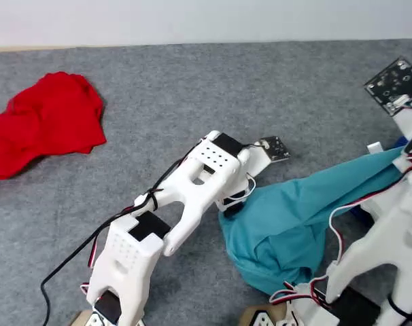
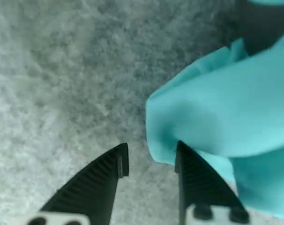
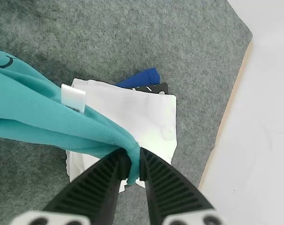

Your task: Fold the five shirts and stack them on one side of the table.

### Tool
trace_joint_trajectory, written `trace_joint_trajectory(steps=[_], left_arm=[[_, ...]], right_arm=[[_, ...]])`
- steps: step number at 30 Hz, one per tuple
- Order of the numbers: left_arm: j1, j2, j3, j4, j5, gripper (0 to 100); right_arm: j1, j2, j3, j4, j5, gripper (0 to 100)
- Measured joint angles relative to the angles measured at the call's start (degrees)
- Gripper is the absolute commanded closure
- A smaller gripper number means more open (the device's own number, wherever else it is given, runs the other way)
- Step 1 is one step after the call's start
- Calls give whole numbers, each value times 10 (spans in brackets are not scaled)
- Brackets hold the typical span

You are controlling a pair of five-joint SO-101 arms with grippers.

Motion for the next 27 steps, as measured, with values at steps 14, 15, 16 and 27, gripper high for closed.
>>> trace_joint_trajectory(steps=[14,15,16,27], left_arm=[[15,55,-45,33,-1,814],[15,62,-58,40,-1,815],[15,67,-67,49,-1,819],[18,131,-190,124,-1,996]], right_arm=[[0,0,0,0,0,988],[0,0,0,0,0,988],[0,0,0,0,0,988],[0,0,0,0,0,988]])
